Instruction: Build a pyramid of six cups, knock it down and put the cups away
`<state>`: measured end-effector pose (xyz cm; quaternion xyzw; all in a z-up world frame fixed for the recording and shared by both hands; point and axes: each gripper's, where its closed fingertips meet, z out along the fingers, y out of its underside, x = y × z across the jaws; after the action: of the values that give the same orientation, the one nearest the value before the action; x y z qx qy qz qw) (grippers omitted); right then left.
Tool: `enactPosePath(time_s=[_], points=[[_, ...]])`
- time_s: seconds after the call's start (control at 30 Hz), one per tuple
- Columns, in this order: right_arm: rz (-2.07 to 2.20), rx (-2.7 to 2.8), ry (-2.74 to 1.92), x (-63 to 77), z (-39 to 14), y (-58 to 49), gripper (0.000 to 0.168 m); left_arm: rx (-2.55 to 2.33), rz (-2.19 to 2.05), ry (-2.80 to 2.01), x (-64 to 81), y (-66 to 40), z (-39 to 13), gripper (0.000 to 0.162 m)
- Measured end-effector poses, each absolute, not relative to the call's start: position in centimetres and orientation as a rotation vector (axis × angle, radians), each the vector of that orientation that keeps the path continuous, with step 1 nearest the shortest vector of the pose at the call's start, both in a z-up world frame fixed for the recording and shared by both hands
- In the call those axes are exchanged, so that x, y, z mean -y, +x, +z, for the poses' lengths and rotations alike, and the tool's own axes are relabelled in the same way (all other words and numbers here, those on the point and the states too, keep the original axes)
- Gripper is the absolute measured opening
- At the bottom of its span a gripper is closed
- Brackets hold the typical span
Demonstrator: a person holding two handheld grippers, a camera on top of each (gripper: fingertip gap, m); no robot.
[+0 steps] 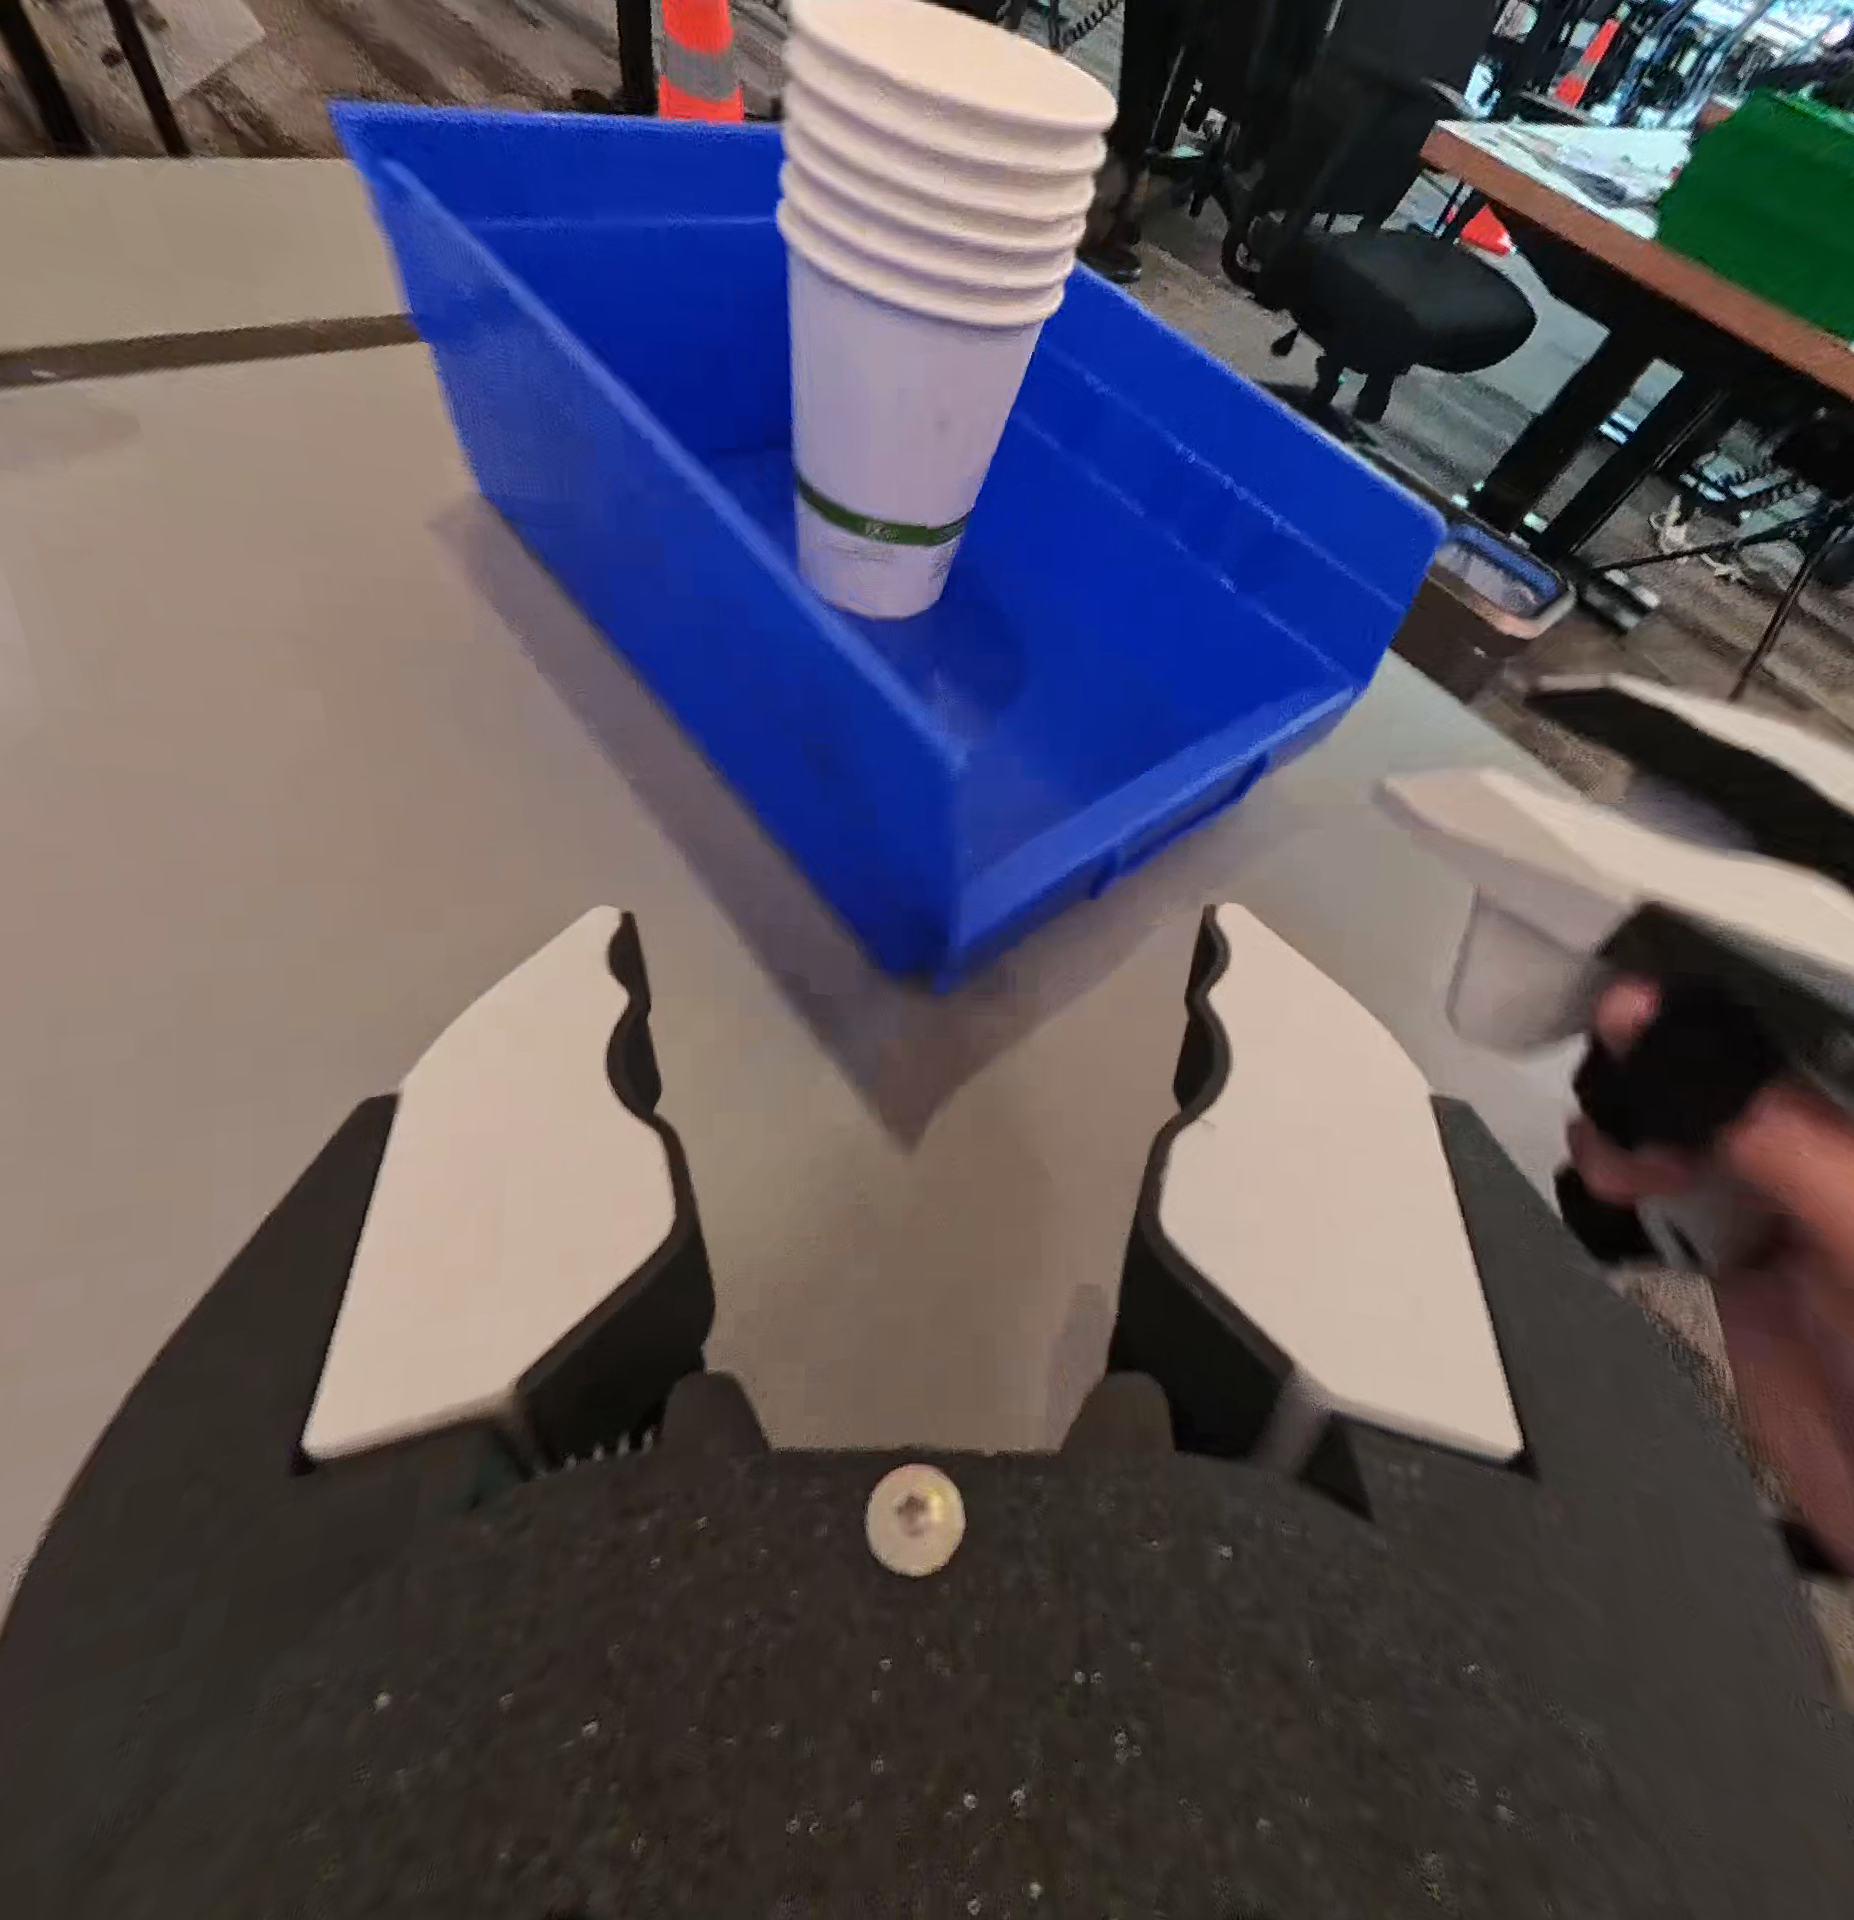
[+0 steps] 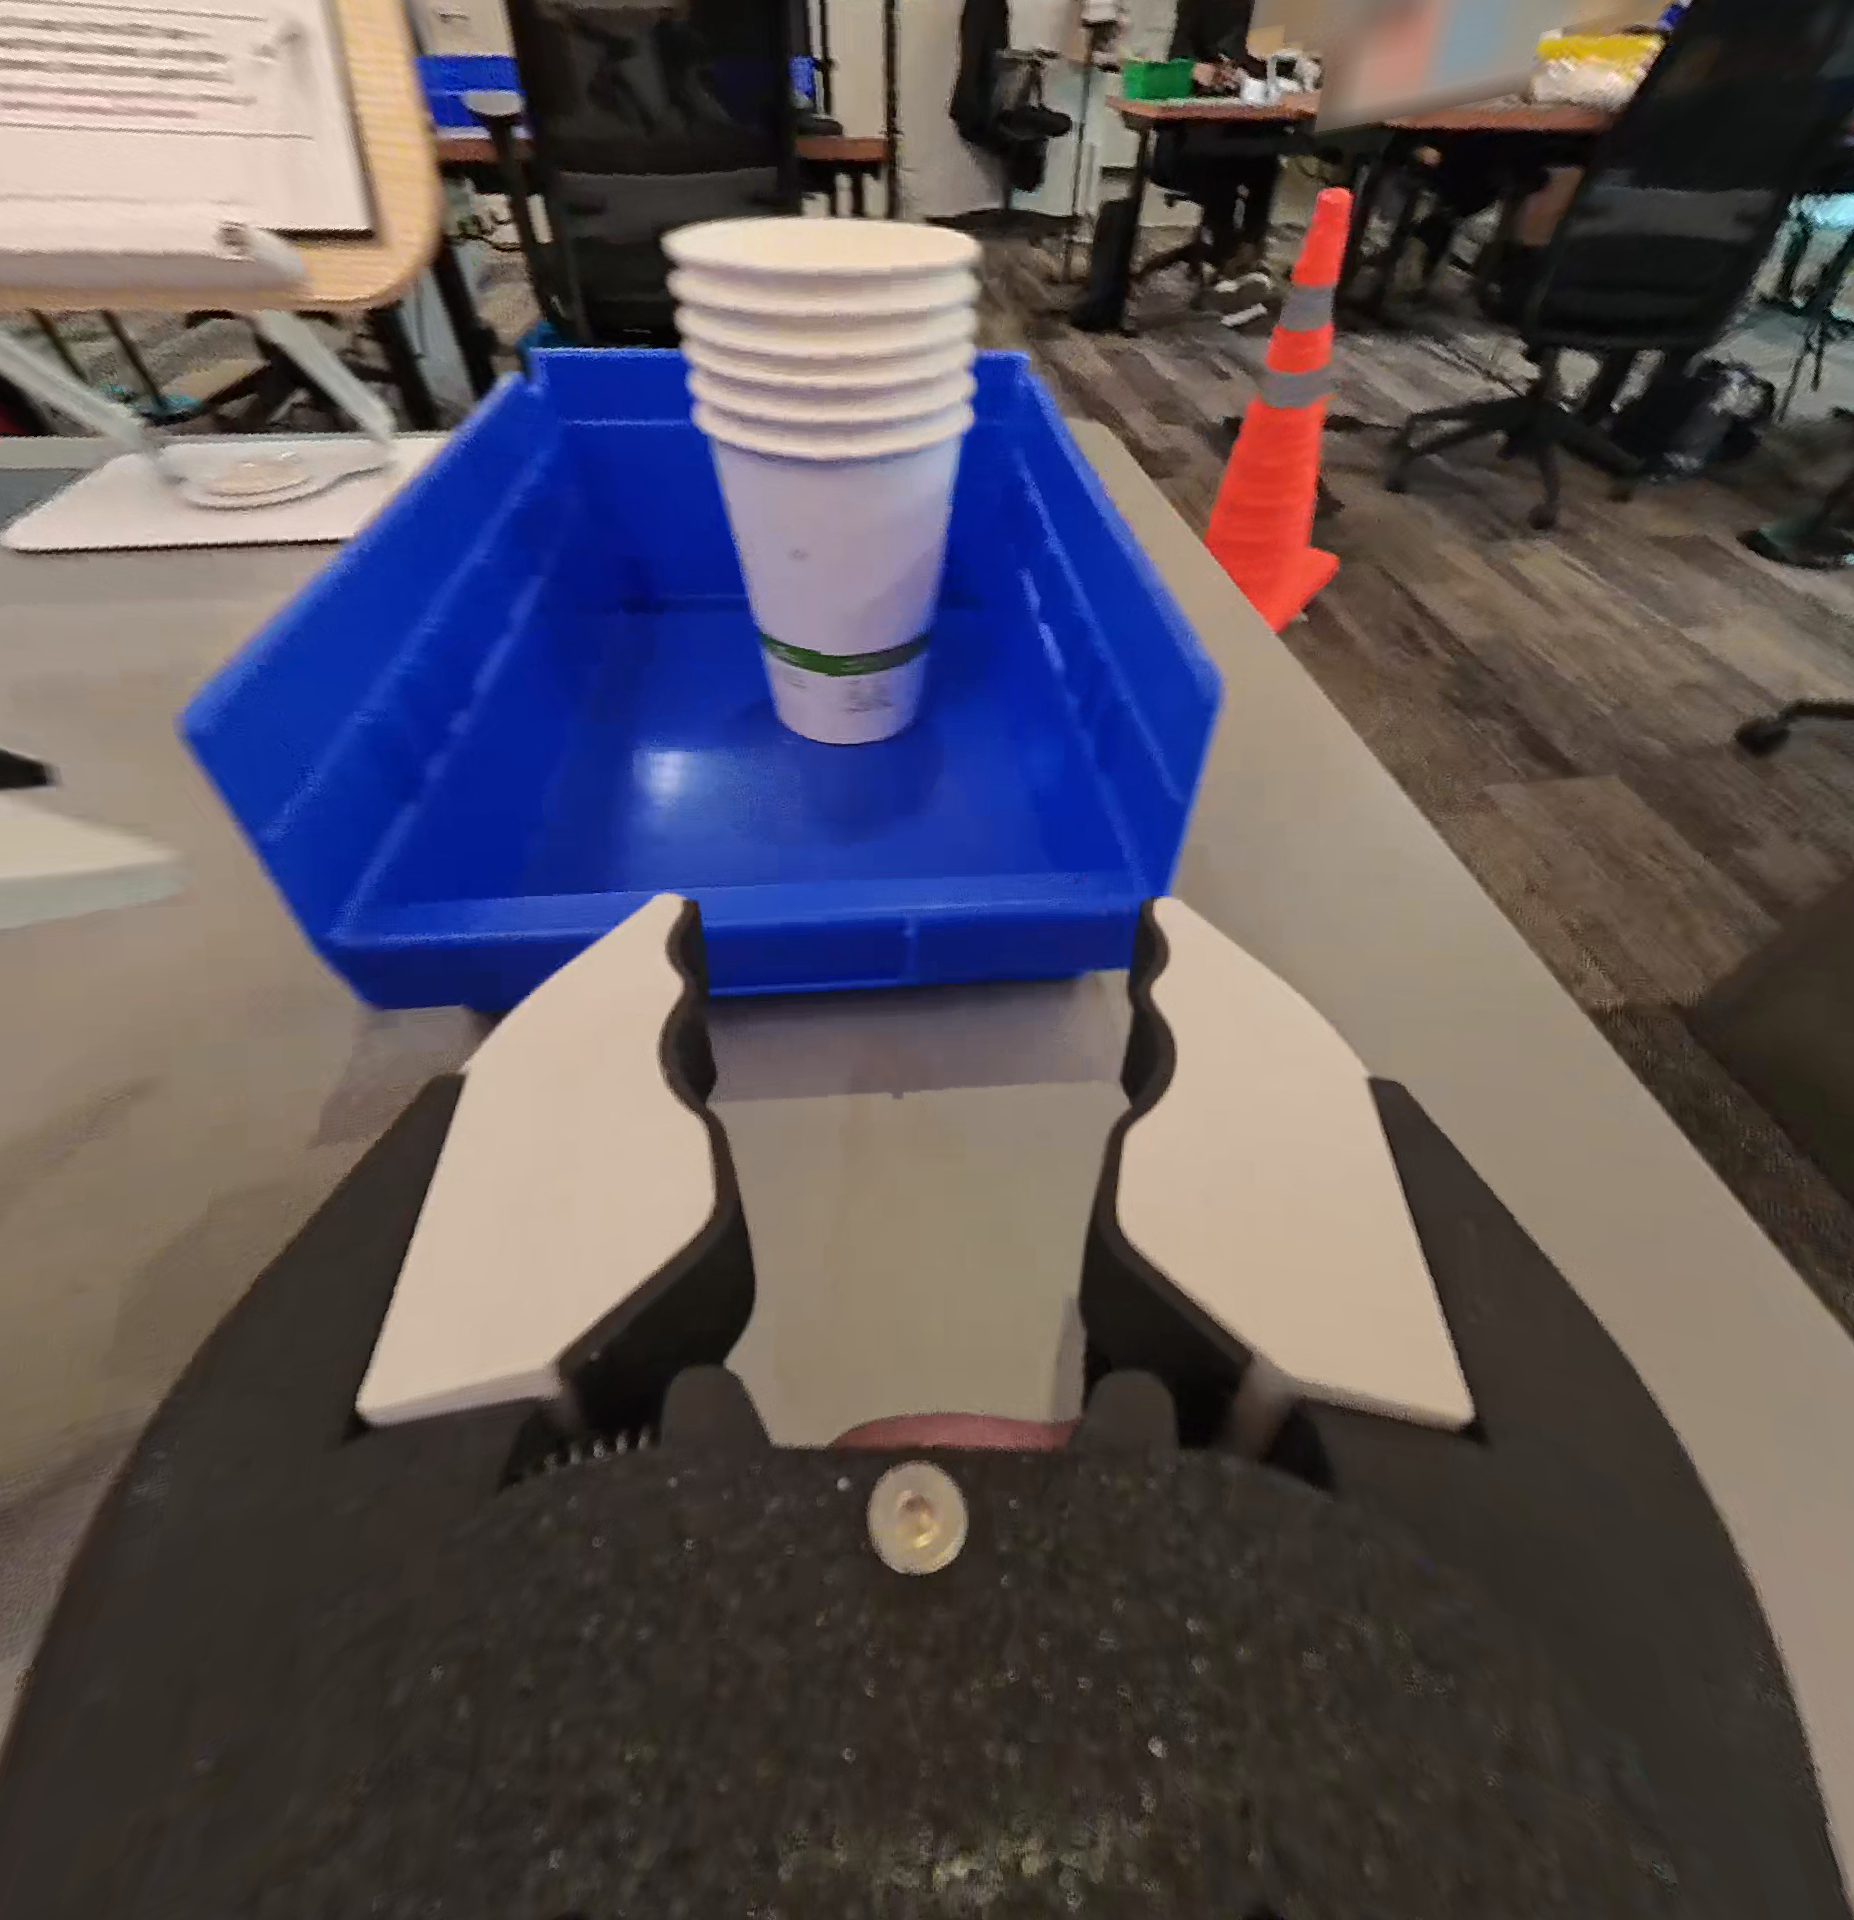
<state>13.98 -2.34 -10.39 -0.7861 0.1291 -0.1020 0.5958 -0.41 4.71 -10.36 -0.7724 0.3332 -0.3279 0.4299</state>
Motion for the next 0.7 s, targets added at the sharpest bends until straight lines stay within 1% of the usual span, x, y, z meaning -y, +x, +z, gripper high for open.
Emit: enactPosePath(time_s=[0.1, 0.2, 0.27, 0.33, 0.43, 0.5, 0.57, 0.63, 0.7], points=[[-0.224, -0.398, -1.830, 2.6, -10.8, 16.0, 0.077, -0.799, -0.701, -1.950, -7.0, 3.8, -11.8, 0.085], [-0.199, -0.424, -1.846, 2.2, -11.2, 16.6, 0.077, -0.744, -0.654, -2.022, -9.1, 4.9, -13.3, 0.061], [-0.192, -0.423, -1.885, 1.8, -11.8, 16.7, 0.078, -0.678, -0.683, -2.070, -9.9, 4.7, -13.6, 0.038], [-0.168, -0.441, -1.913, 1.2, -12.4, 16.5, 0.078, -0.607, -0.632, -2.100, -10.6, 3.5, -13.7, 0.025], [-0.150, -0.500, -1.936, 0.2, -13.2, 16.3, 0.074, -0.577, -0.547, -2.087, -10.7, 1.8, -13.4, 0.010], [-0.154, -0.517, -1.938, -0.5, -13.2, 16.2, 0.071, -0.563, -0.526, -2.088, -10.5, 0.8, -13.3, 0.007], [-0.151, -0.521, -1.932, -1.2, -13.3, 15.8, 0.058, -0.557, -0.512, -2.091, -10.3, 0.0, -13.3, 0.006], [-0.159, -0.530, -1.939, -1.7, -13.6, 15.3, 0.048, -0.557, -0.500, -2.093, -10.2, -0.9, -13.3, 0.004], [-0.151, -0.517, -1.911, -2.0, -13.0, 14.6, 0.034, -0.570, -0.486, -2.084, -10.0, -1.5, -13.3, 0.005]])
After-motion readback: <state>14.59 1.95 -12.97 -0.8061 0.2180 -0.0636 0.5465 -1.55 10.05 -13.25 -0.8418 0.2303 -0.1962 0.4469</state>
